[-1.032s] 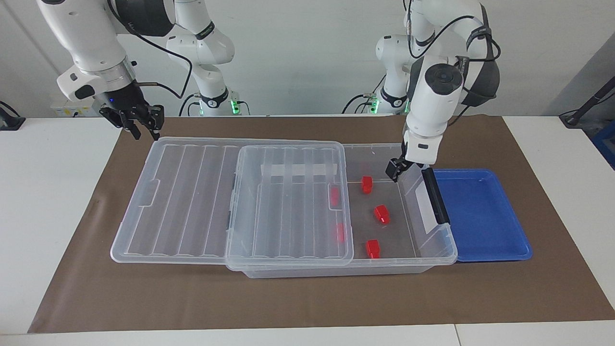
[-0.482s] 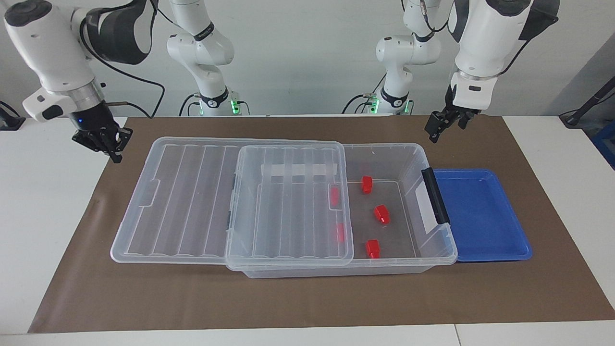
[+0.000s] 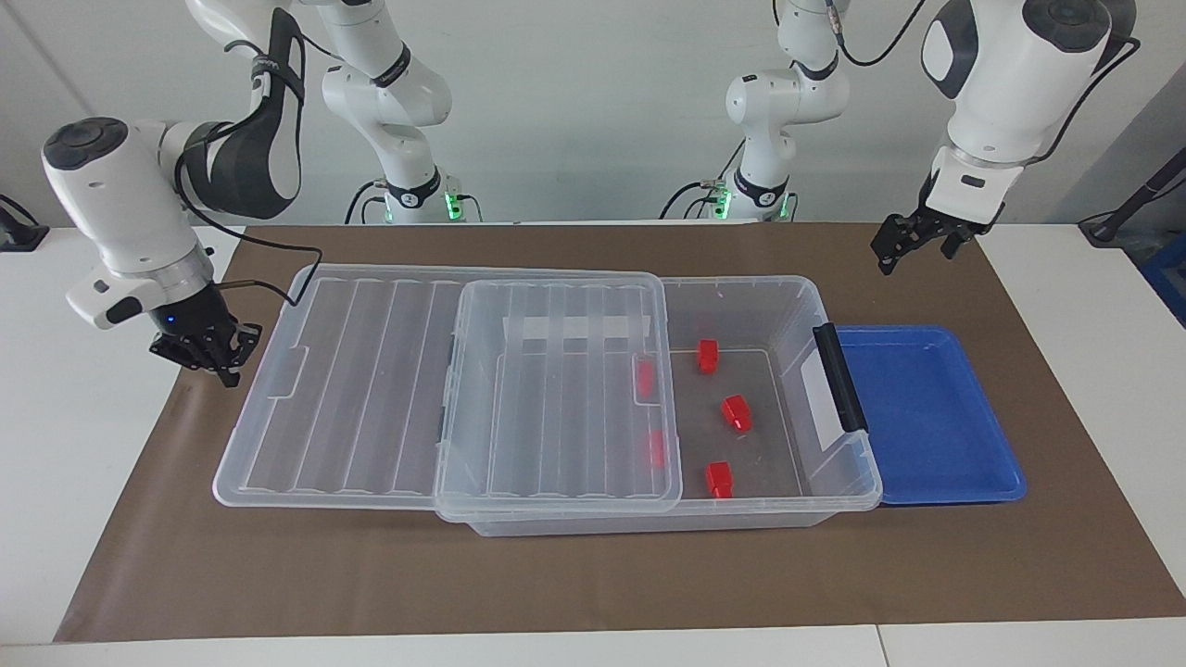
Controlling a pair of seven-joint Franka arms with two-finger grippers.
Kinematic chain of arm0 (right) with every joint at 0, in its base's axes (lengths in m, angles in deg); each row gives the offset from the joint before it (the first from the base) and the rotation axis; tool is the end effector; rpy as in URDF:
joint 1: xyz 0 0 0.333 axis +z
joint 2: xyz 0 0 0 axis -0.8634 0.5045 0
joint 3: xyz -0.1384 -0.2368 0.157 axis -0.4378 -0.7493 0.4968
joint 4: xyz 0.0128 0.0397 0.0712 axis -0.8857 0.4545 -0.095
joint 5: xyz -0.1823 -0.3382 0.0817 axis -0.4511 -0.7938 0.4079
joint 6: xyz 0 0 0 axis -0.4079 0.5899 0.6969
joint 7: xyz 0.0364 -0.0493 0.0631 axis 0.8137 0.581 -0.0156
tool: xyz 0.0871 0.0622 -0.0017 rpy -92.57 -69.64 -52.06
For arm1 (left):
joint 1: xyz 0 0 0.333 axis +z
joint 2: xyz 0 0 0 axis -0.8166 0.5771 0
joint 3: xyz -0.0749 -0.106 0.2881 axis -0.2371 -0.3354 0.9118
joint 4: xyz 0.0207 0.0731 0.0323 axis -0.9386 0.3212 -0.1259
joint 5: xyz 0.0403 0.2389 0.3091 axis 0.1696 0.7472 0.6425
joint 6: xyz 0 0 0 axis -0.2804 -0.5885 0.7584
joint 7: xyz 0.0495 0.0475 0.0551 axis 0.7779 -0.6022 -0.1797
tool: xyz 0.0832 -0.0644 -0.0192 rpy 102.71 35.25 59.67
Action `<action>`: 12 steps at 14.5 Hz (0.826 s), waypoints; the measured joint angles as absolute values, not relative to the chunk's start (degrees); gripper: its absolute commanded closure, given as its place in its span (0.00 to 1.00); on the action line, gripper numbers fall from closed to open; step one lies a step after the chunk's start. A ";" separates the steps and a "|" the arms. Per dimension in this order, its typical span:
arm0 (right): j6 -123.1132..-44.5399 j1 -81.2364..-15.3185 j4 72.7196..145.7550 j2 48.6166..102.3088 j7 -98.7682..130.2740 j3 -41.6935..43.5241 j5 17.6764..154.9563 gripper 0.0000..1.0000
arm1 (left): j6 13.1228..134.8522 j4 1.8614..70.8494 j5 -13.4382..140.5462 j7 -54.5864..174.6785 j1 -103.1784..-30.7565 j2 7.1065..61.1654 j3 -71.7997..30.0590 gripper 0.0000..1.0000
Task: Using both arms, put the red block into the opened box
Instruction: 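Return the left gripper to the tray while the right gripper reaches the lid, then slide the clear lid with the right gripper toward the left gripper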
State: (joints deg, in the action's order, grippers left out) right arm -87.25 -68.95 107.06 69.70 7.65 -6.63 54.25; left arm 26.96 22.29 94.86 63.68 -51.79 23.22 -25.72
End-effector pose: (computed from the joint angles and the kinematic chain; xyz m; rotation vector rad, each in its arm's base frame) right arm 0.6178 -0.1055 0.4815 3.0633 0.1941 0.2500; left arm 0.5473 -0.0365 0.5947 -3.0216 -0.1744 0.0504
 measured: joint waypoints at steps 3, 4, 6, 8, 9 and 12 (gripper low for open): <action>-87.68 -68.95 107.05 70.41 7.55 -6.58 54.25 1.00 | 27.93 24.49 94.85 63.90 -51.80 22.66 -26.10 0.00; -88.22 -68.83 107.06 70.65 7.55 -6.48 54.25 1.00 | 28.17 24.72 94.85 63.90 -51.80 22.57 -26.20 0.00; -89.41 -68.22 107.06 71.17 7.55 -6.14 54.25 1.00 | 28.25 24.87 94.85 63.90 -51.81 22.41 -26.32 0.00; -90.35 -67.14 107.05 71.47 7.63 -5.99 54.84 1.00 | 28.30 24.96 94.85 63.90 -51.86 22.22 -26.37 0.00; -90.51 -66.41 107.05 71.52 7.66 -5.96 56.29 1.00 | 28.35 24.98 94.85 63.90 -51.92 22.14 -26.38 0.00; -90.52 -63.52 107.05 71.55 10.24 -5.90 57.93 1.00 | 28.53 24.98 94.84 63.90 -52.04 22.08 -26.46 0.00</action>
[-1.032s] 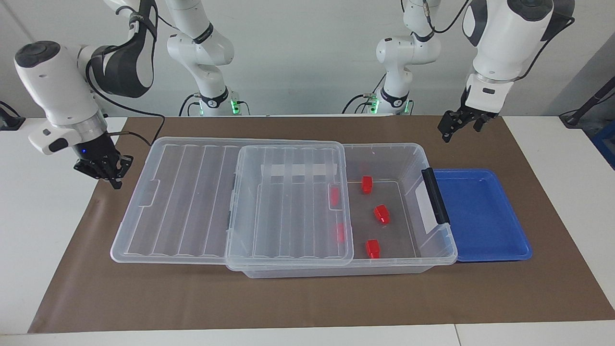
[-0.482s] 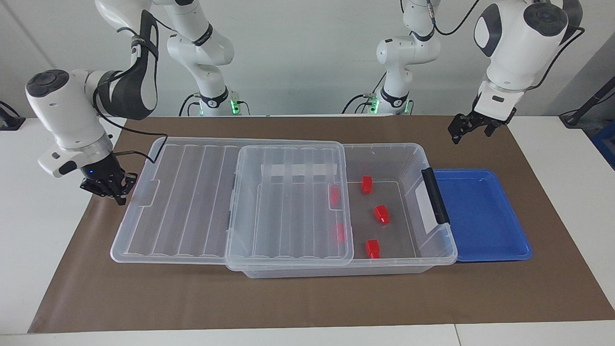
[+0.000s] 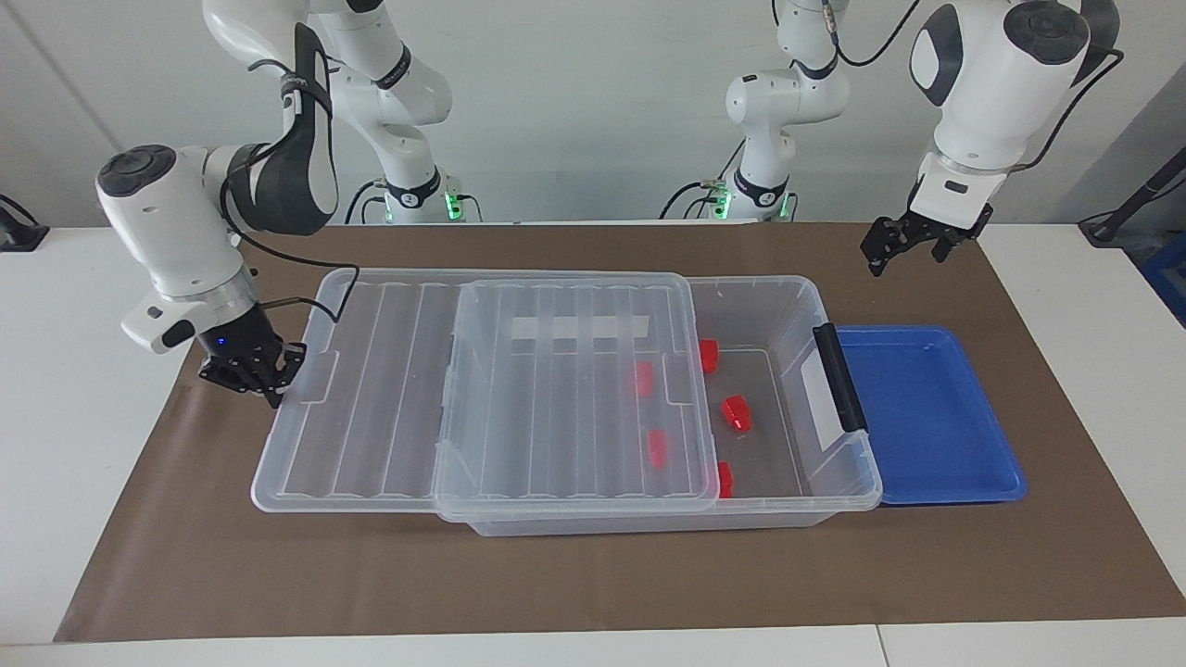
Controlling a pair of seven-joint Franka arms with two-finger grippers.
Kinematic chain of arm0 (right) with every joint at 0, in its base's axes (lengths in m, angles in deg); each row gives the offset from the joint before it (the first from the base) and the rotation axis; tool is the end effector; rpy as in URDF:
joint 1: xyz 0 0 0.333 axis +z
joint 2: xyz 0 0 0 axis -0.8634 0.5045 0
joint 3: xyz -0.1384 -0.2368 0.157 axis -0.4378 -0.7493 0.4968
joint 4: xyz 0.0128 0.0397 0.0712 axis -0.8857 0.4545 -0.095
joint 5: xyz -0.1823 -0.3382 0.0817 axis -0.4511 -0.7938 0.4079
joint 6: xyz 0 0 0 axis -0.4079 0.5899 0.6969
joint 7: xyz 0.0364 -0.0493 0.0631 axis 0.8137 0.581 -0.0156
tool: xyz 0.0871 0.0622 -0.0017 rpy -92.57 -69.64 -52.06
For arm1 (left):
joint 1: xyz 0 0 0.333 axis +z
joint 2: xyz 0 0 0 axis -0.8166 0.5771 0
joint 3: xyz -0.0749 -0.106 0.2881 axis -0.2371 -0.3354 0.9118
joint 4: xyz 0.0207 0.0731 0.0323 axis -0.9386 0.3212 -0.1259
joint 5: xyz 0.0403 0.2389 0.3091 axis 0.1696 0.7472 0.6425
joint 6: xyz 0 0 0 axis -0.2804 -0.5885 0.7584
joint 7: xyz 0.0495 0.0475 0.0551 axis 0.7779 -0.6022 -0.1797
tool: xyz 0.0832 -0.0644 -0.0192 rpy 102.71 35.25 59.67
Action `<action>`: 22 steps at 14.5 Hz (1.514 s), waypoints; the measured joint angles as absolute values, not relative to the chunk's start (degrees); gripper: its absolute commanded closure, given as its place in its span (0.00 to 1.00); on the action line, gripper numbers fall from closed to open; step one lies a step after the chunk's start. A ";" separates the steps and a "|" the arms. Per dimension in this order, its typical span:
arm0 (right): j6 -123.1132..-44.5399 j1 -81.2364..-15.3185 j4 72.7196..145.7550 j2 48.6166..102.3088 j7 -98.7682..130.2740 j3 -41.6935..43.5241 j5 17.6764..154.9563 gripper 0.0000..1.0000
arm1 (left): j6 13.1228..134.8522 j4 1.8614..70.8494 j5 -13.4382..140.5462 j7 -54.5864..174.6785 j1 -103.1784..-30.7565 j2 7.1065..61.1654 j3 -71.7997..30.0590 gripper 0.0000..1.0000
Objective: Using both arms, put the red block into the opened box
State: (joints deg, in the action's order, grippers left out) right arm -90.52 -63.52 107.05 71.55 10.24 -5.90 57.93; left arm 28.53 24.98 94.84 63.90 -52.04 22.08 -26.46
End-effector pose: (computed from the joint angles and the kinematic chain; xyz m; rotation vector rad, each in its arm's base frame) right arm 0.6354 -0.0369 0.4673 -3.1104 -0.2477 -0.3134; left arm 0.5416 -0.0465 0.5855 -3.0207 -0.1383 0.0485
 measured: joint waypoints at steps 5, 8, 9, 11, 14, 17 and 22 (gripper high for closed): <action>-90.52 -58.03 107.05 71.57 16.73 -5.82 57.96 1.00 | 28.67 25.00 94.75 63.90 -52.05 22.08 -26.49 0.00; -90.52 -55.46 107.06 71.60 18.94 -5.78 57.97 1.00 | 28.77 25.00 94.73 63.90 -52.05 22.08 -26.50 0.00; -90.52 -54.80 107.06 71.60 19.49 -5.78 58.00 1.00 | 28.80 25.00 94.73 63.90 -52.05 22.08 -26.50 0.00; -90.51 -53.80 107.12 71.61 20.04 -5.75 60.77 1.00 | 28.88 25.00 94.73 63.90 -52.05 22.08 -26.51 0.00; -90.51 -52.60 107.30 71.64 20.04 -5.74 64.65 1.00 | 29.15 25.03 94.44 63.90 -52.05 22.08 -26.52 0.00; -90.51 -52.38 107.30 71.64 20.05 -5.75 66.07 1.00 | 29.35 25.07 93.81 63.90 -52.06 22.08 -26.53 0.00; -90.34 -51.58 107.77 71.64 20.05 -5.73 70.37 1.00 | 30.12 25.12 90.81 63.68 -52.00 22.08 -26.36 0.00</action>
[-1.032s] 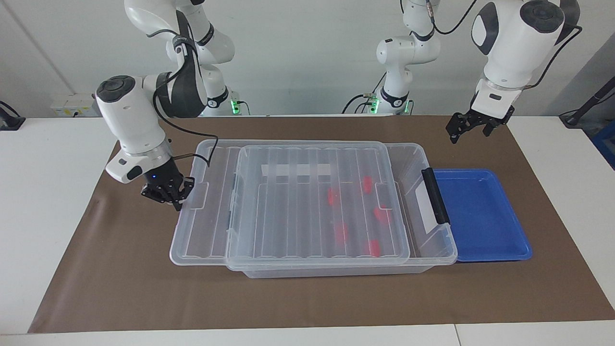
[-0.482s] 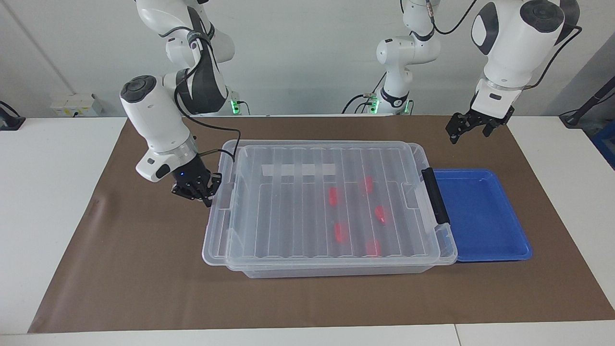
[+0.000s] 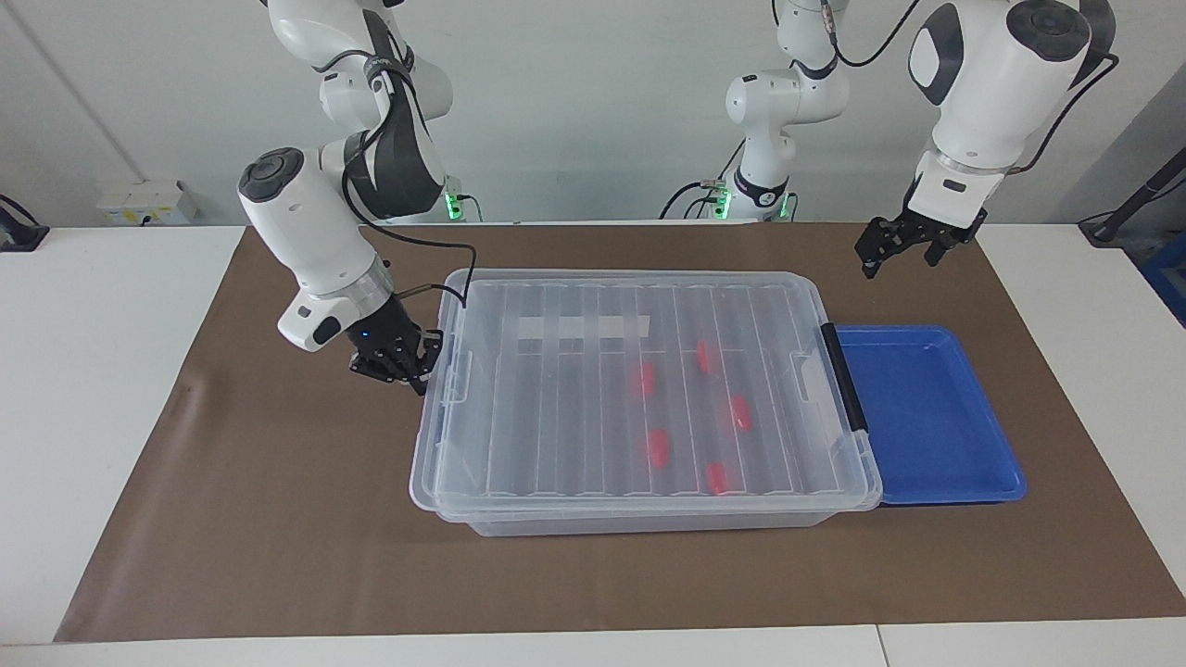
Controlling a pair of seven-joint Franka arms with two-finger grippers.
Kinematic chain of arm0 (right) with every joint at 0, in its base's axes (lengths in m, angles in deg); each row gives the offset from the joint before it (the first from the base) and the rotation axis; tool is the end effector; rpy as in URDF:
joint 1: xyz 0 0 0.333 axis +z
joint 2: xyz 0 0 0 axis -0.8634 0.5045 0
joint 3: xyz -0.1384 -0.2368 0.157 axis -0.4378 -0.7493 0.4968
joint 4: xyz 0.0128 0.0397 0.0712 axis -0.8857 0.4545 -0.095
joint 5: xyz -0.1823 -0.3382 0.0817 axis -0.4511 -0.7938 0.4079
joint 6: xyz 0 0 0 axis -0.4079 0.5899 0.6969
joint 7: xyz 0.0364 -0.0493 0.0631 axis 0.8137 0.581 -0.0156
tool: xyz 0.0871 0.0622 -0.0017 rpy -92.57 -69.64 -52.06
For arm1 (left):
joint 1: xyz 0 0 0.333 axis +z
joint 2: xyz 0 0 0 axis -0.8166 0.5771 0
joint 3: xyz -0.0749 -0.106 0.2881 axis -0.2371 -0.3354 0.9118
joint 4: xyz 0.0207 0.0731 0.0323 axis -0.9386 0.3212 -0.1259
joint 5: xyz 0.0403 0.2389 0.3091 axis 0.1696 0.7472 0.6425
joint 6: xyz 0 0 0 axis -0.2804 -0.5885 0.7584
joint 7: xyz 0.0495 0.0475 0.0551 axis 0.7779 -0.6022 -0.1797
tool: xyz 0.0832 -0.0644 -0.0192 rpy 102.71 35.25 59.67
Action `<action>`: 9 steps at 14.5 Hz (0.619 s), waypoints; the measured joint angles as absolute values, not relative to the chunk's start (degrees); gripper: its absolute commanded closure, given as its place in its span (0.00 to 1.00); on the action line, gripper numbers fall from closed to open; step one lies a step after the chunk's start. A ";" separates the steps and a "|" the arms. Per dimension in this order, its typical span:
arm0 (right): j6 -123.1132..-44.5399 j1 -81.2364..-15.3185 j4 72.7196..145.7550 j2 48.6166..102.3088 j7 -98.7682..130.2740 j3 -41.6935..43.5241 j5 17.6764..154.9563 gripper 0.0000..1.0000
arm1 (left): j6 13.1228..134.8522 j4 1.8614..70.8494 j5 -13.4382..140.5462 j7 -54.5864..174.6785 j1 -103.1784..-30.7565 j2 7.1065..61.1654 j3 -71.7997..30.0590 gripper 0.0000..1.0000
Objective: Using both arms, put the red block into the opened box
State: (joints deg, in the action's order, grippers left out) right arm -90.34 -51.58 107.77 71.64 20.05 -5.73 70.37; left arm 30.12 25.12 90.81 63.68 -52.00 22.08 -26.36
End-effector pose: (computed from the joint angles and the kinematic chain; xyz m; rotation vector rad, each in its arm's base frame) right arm 0.6261 0.1054 0.4610 -2.8943 -0.1360 -0.2464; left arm 0.5438 -0.0527 0.5861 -3.0933 -0.1585 0.0274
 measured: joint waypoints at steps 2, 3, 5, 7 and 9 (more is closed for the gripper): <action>-90.31 -51.58 107.91 71.64 20.05 -5.73 71.16 1.00 | 30.53 25.20 89.45 63.07 -51.97 22.08 -26.17 0.00; -90.24 -51.58 107.95 71.64 20.05 -5.73 71.29 1.00 | 30.58 25.26 89.34 62.88 -51.97 22.08 -26.14 0.00; -90.03 -51.59 107.99 71.64 20.05 -5.74 71.34 1.00 | 30.80 25.36 89.23 62.68 -51.96 22.08 -26.14 0.00; -89.38 -51.60 107.97 71.64 20.05 -5.75 71.35 0.79 | 30.93 25.43 89.18 62.57 -51.97 22.08 -26.14 0.00; -89.00 -51.75 107.82 71.60 20.06 -6.07 71.23 0.00 | 31.02 25.49 89.16 62.21 -51.96 22.08 -26.14 0.00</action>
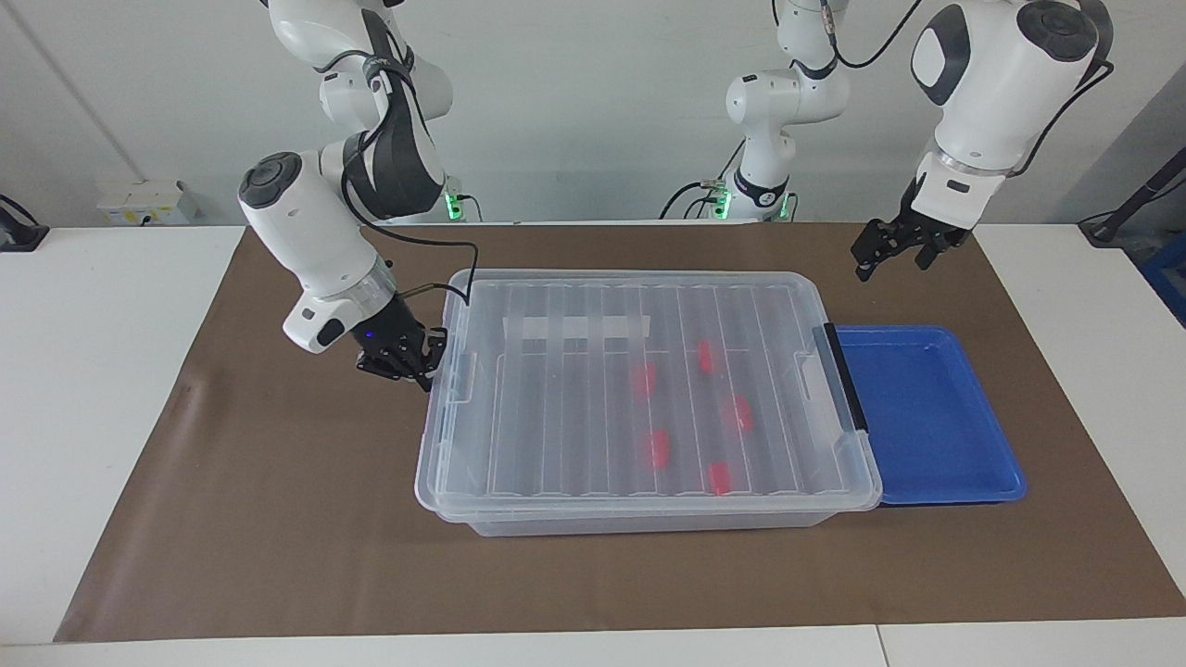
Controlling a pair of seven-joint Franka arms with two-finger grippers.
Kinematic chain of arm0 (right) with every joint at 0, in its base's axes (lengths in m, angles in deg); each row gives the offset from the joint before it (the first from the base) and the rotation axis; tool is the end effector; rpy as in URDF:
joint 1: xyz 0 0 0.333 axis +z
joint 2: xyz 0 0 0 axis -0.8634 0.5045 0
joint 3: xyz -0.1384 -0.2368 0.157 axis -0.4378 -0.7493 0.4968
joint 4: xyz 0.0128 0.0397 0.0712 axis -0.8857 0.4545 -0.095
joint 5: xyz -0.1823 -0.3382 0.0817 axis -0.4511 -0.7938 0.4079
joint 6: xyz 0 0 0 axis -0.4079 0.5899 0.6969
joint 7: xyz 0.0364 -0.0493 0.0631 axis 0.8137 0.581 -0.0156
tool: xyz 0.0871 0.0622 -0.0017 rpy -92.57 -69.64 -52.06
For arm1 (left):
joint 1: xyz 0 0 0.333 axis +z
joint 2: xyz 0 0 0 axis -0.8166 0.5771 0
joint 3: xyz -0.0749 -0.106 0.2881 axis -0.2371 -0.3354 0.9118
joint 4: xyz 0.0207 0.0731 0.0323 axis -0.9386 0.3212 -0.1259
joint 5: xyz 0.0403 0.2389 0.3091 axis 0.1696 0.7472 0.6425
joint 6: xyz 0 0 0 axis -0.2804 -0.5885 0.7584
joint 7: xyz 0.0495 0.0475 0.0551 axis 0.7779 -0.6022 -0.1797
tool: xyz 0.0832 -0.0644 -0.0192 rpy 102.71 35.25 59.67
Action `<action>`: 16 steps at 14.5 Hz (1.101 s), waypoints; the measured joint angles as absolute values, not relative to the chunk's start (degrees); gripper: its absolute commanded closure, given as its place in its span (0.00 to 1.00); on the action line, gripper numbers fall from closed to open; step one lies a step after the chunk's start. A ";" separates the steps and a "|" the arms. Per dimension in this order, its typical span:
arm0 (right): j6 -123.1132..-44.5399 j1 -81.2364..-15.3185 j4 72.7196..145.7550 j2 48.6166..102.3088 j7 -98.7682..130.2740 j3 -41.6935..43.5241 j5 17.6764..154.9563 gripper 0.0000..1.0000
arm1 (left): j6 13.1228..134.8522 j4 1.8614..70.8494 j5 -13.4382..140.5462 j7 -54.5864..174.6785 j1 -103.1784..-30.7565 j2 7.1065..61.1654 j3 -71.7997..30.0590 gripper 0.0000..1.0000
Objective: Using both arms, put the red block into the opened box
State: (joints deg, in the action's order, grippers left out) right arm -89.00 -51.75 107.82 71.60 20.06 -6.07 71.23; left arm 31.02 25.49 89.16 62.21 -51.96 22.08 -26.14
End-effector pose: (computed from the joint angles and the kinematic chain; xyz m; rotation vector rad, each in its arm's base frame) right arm 0.6246 0.1012 0.4588 -2.8860 -0.1164 -0.2122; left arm 0.5451 -0.0532 0.5843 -3.1201 -0.2110 0.0200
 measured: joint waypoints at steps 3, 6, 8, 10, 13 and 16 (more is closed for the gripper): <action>-88.98 -53.52 107.26 70.68 20.05 -6.75 65.16 0.00 | 31.23 25.54 89.16 61.70 -51.96 22.08 -26.14 0.00; -85.66 -56.38 106.32 67.80 20.05 -6.88 59.39 0.00 | 31.33 25.58 89.15 61.62 -51.97 22.08 -26.14 0.00; -80.82 -58.35 105.44 65.50 20.05 -7.02 57.88 0.00 | 31.36 25.59 89.15 61.59 -51.97 22.08 -26.14 0.00; -74.74 -59.75 103.77 63.22 20.60 -7.15 54.61 0.00 | 31.39 25.60 89.15 61.57 -51.96 22.08 -26.14 0.00; -64.74 -60.07 100.52 60.36 26.62 -7.20 52.90 0.00 | 31.43 25.61 89.15 61.55 -51.97 22.08 -26.14 0.00; -57.06 -60.60 98.33 59.37 28.35 -7.21 53.58 0.00 | 31.46 25.64 89.15 61.52 -51.96 22.08 -26.14 0.00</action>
